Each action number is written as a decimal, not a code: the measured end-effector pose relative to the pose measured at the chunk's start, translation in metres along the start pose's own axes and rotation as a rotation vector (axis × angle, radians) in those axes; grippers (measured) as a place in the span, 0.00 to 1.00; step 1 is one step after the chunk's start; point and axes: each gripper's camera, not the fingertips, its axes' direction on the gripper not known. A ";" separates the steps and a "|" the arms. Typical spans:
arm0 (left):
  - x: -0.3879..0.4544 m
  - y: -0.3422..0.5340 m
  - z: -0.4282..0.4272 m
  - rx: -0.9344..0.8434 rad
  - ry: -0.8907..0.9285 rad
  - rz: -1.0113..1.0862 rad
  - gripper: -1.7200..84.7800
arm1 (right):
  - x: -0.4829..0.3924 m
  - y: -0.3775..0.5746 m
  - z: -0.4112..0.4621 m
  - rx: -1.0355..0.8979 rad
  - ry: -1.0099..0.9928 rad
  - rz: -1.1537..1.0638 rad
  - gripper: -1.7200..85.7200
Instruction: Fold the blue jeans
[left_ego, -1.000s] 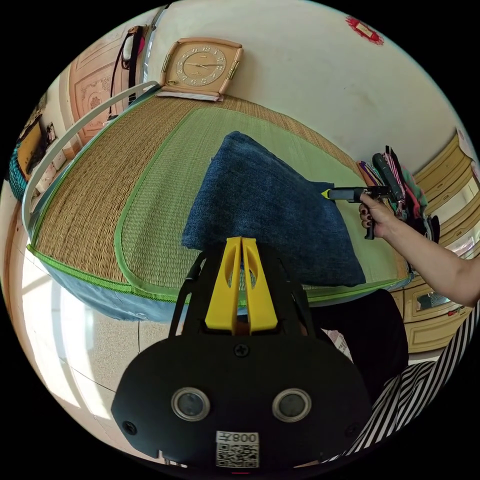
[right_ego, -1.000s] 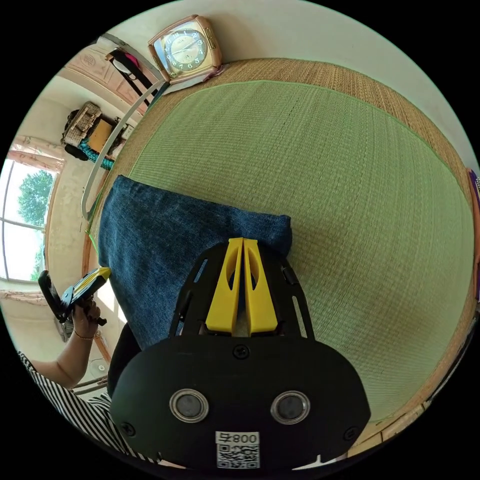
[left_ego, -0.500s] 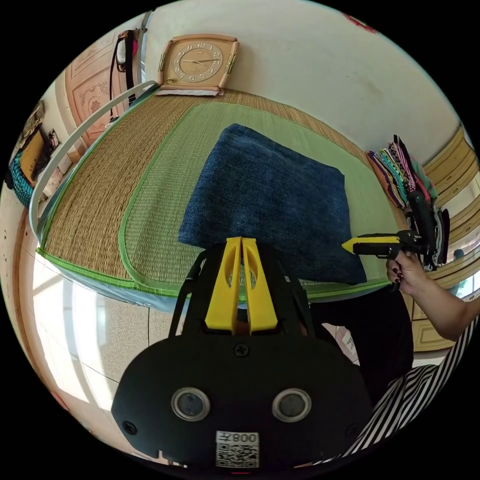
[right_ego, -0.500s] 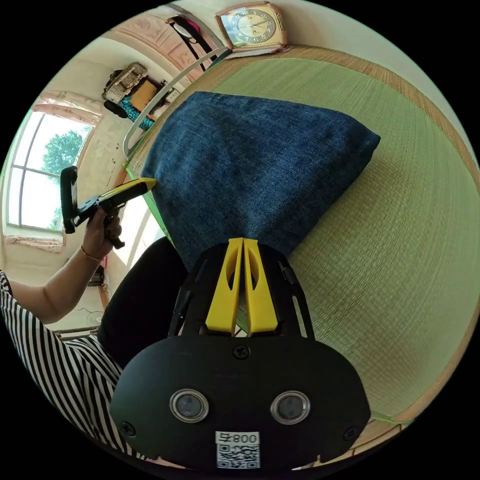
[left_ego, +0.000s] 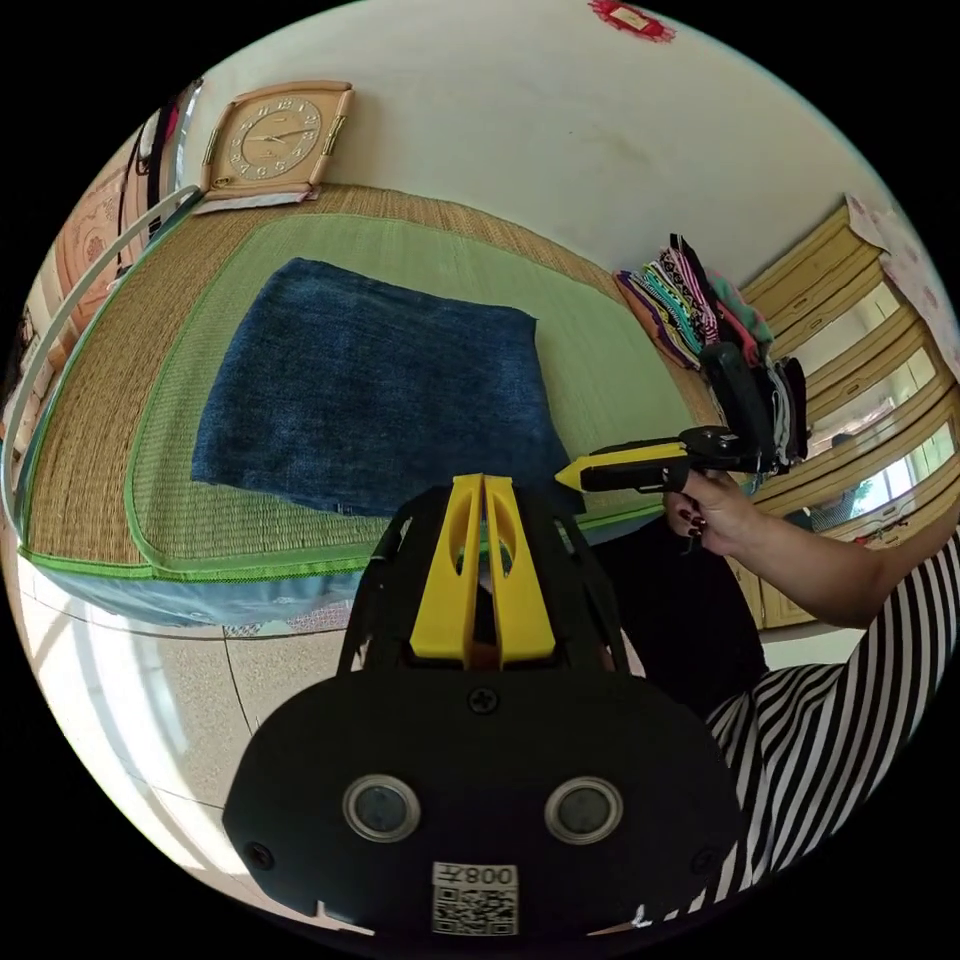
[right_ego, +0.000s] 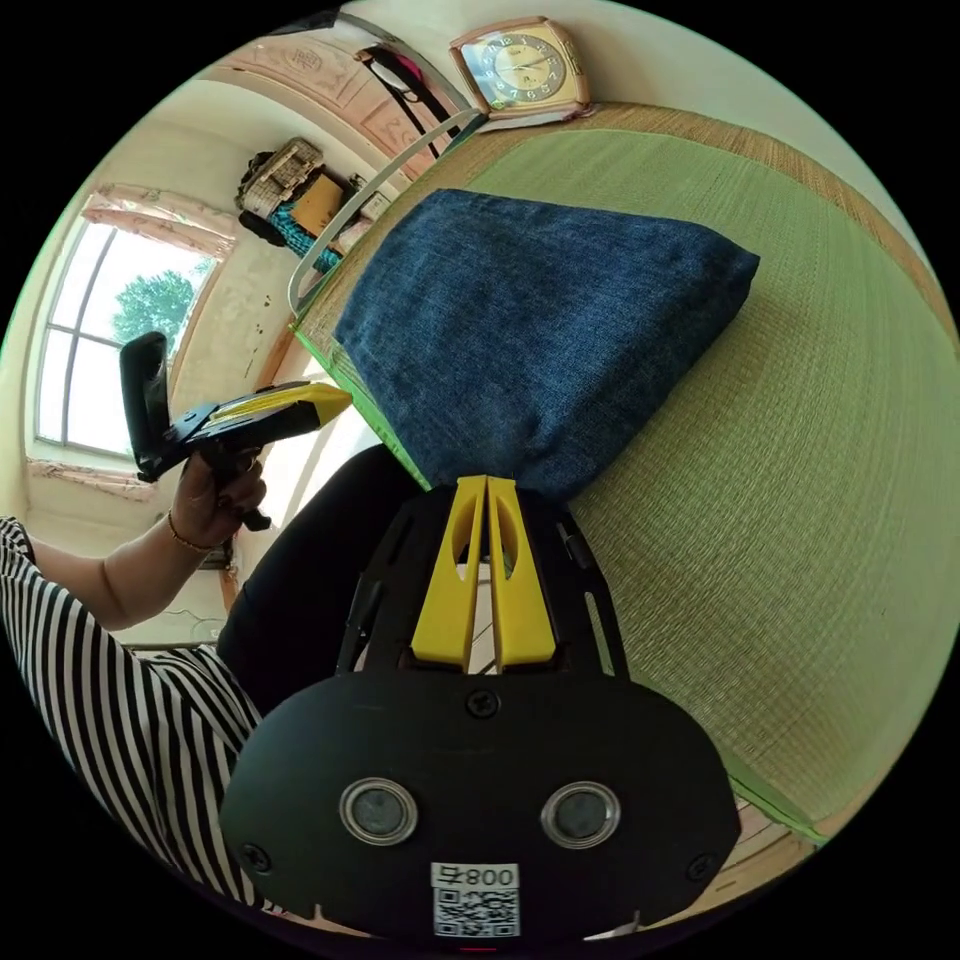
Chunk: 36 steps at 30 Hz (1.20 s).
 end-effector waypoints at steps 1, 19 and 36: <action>0.002 -0.002 0.012 -0.036 0.043 -0.002 0.03 | 0.011 0.007 0.000 0.012 -0.037 0.024 0.02; -0.050 -0.006 0.129 -0.167 0.334 -0.270 0.05 | 0.135 0.080 -0.004 0.142 -0.484 0.392 0.14; -0.077 0.010 0.112 -0.127 0.290 -0.157 0.03 | 0.128 0.064 0.045 0.142 -0.676 0.497 0.11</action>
